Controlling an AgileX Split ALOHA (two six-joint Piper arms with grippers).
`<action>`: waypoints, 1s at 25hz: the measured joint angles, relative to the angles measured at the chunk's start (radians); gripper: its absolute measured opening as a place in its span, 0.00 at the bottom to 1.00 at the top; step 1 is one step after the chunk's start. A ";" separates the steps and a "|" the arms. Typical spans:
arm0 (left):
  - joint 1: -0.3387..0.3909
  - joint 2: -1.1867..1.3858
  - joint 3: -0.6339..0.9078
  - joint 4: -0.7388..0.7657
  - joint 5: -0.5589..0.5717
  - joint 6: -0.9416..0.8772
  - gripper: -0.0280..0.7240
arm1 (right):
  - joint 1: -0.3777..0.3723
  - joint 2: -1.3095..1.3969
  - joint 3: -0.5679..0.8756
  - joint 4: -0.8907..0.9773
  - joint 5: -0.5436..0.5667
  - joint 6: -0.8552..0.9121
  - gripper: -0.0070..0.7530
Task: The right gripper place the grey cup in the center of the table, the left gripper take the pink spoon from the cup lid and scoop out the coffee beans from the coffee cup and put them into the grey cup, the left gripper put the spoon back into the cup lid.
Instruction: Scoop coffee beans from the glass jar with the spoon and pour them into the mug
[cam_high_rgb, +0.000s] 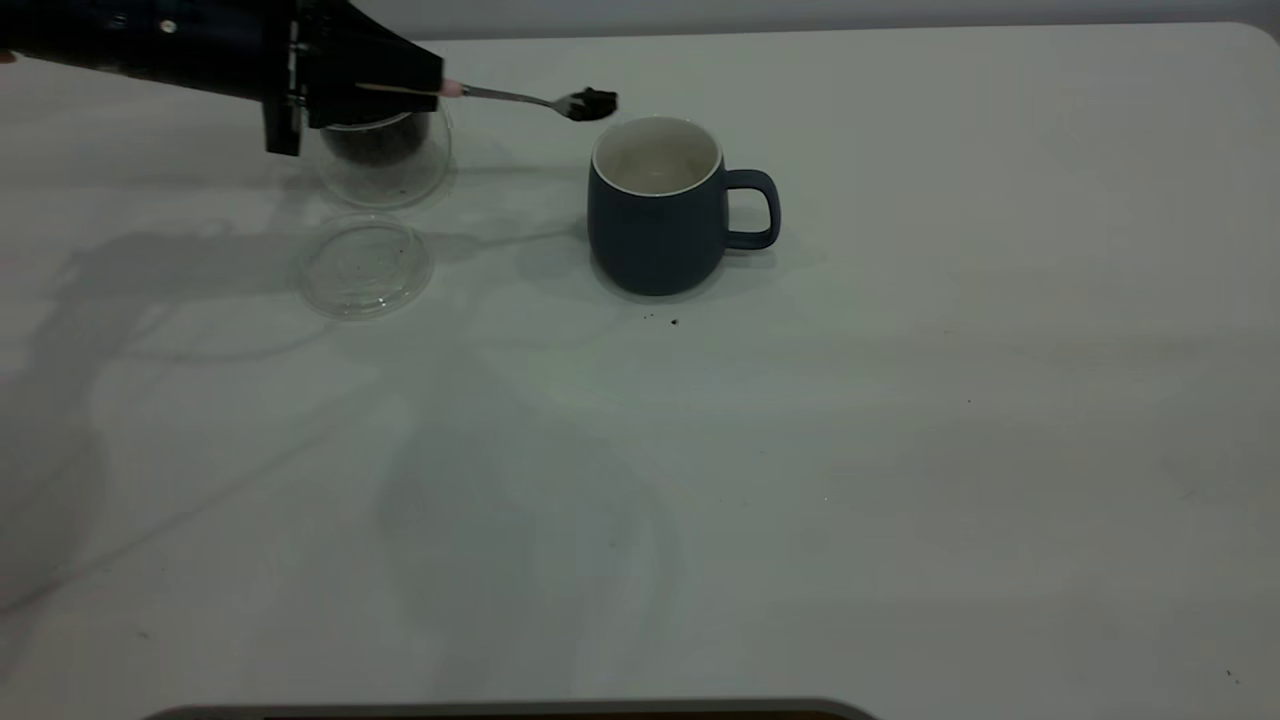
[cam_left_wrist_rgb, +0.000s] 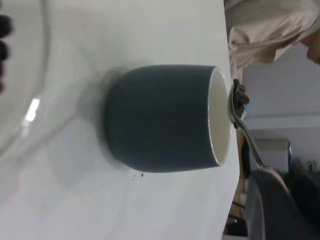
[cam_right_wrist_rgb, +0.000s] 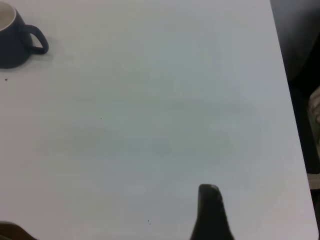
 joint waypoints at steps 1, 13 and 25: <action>-0.011 0.000 0.000 0.000 -0.005 0.001 0.19 | 0.000 0.000 0.000 0.000 0.000 0.000 0.76; -0.109 0.000 0.000 -0.002 -0.154 0.200 0.19 | 0.000 0.000 0.000 0.000 0.000 0.000 0.76; -0.114 0.000 0.000 -0.131 -0.154 0.526 0.19 | 0.000 0.000 0.000 0.000 0.000 0.000 0.76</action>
